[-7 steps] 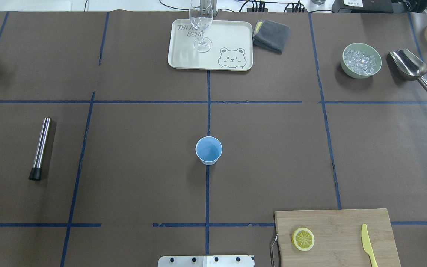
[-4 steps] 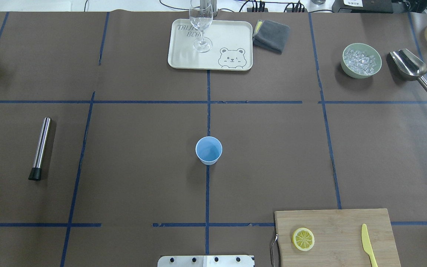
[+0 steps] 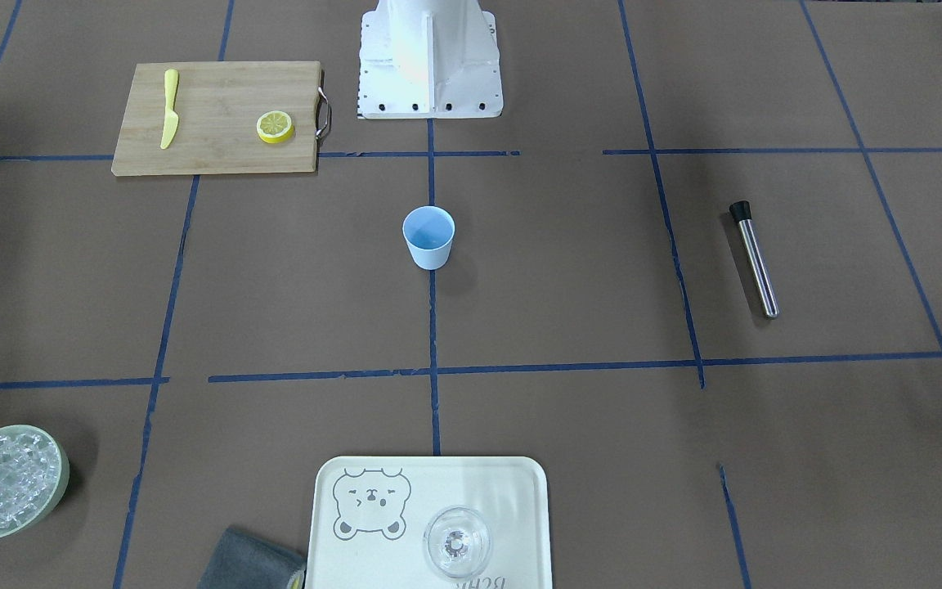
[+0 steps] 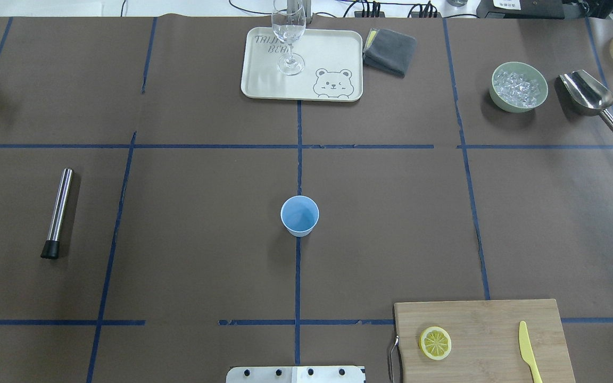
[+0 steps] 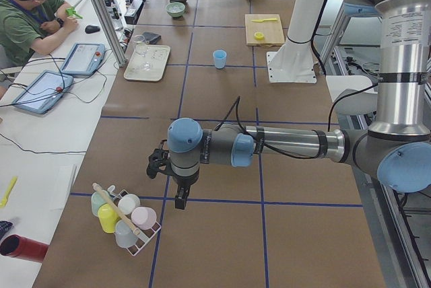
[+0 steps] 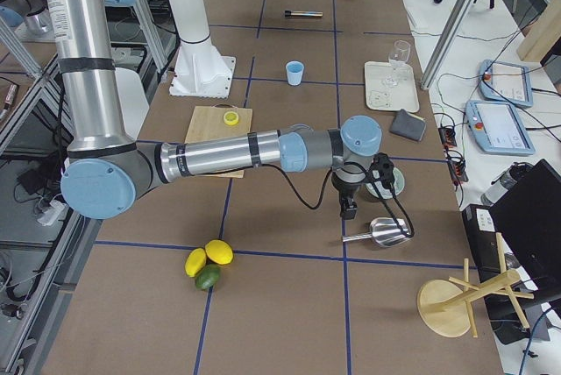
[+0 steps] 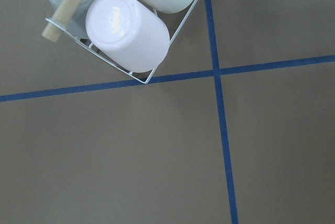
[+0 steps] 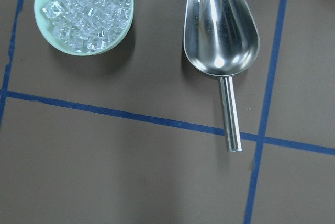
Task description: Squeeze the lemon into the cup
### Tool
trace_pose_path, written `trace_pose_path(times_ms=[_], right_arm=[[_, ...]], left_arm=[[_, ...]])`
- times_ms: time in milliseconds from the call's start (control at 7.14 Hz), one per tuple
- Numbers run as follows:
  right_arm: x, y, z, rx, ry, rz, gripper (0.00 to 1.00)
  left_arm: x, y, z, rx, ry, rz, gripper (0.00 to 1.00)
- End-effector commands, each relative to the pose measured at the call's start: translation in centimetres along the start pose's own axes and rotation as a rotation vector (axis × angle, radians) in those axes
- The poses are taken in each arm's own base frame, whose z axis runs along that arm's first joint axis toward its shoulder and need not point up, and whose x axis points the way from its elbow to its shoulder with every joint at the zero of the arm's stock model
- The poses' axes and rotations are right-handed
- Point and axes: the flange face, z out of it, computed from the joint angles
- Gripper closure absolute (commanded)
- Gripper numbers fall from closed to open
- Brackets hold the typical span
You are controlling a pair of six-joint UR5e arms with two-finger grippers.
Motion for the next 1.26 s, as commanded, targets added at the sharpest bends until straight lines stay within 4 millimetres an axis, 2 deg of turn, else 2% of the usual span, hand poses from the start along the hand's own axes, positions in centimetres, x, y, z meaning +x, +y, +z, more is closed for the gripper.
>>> trace_pose_path(times_ms=[0, 140, 280, 701, 841, 1121], right_arm=[[-8.2, 0.0, 2.0, 0.085, -0.062, 0.122, 0.00], [-13.7, 1.7, 3.5, 0.128, -0.064, 0.158, 0.00], [-19.5, 4.7, 3.9, 0.147, -0.051, 0.222, 0.00], [-31.3, 13.6, 5.9, 0.101, -0.077, 0.246, 0.00], [-35.4, 16.2, 7.0, 0.124, -0.078, 0.265, 0.00], [-42.3, 22.6, 9.3, 0.136, -0.059, 0.211, 0.00]], left_arm=[[1.7, -1.1, 0.6, 0.025, 0.002, 0.065, 0.00], [2.5, -1.4, 1.2, 0.014, 0.008, 0.080, 0.00], [2.7, -1.8, 0.9, 0.020, 0.007, 0.086, 0.00], [3.3, -1.9, 1.4, 0.012, 0.011, 0.100, 0.00], [3.3, -1.9, 1.4, 0.012, 0.012, 0.102, 0.00], [3.5, -2.2, 1.2, 0.017, 0.012, 0.105, 0.00]])
